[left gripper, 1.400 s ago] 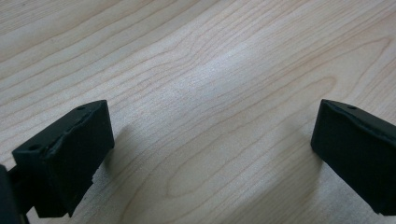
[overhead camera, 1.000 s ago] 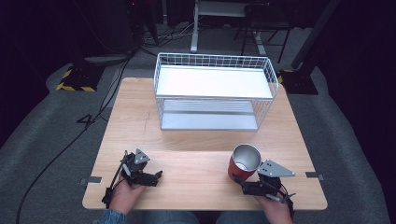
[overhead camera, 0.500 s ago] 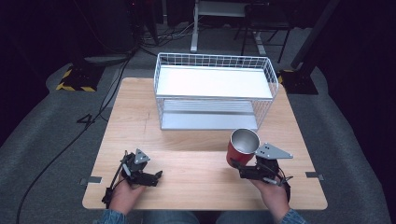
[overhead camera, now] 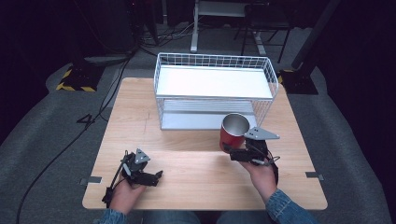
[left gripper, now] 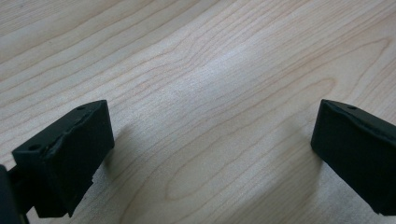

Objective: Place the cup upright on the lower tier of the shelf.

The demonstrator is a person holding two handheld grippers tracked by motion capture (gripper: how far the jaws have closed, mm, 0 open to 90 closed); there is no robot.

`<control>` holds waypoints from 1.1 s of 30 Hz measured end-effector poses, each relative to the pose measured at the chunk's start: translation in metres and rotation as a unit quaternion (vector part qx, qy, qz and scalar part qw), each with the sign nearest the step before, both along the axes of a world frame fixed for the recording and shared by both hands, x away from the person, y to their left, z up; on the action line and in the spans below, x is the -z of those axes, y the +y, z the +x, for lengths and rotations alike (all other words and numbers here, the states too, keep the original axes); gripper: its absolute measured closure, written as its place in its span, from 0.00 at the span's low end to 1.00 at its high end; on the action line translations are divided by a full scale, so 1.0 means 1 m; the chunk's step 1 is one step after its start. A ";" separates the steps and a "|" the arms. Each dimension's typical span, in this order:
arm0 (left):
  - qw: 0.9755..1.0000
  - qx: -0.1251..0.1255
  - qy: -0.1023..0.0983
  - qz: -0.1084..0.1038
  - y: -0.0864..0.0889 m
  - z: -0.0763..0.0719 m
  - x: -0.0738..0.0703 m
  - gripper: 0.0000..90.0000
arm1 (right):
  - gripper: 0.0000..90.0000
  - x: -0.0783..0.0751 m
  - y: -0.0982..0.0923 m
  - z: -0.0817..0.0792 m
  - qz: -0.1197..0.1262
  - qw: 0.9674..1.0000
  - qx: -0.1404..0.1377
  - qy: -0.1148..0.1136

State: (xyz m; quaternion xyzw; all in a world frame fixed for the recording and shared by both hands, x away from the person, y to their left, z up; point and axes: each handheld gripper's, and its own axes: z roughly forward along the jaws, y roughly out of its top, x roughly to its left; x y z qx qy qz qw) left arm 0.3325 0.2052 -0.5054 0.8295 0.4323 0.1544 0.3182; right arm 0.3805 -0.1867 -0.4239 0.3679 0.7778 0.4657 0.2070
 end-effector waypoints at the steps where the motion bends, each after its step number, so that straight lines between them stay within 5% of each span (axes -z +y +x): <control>1: 1.000 0.000 0.000 0.000 0.000 0.000 0.000 0.00 | 0.18 0.000 0.000 0.000 0.000 1.000 0.000 0.000; 19: 1.000 0.000 0.000 -0.001 0.000 0.000 0.000 0.00 | 0.18 0.015 0.022 0.050 -0.013 0.999 0.037 0.005; 33: 1.000 0.000 -0.001 -0.001 0.000 0.000 0.000 0.00 | 0.18 0.029 0.039 0.081 0.004 0.998 0.067 0.003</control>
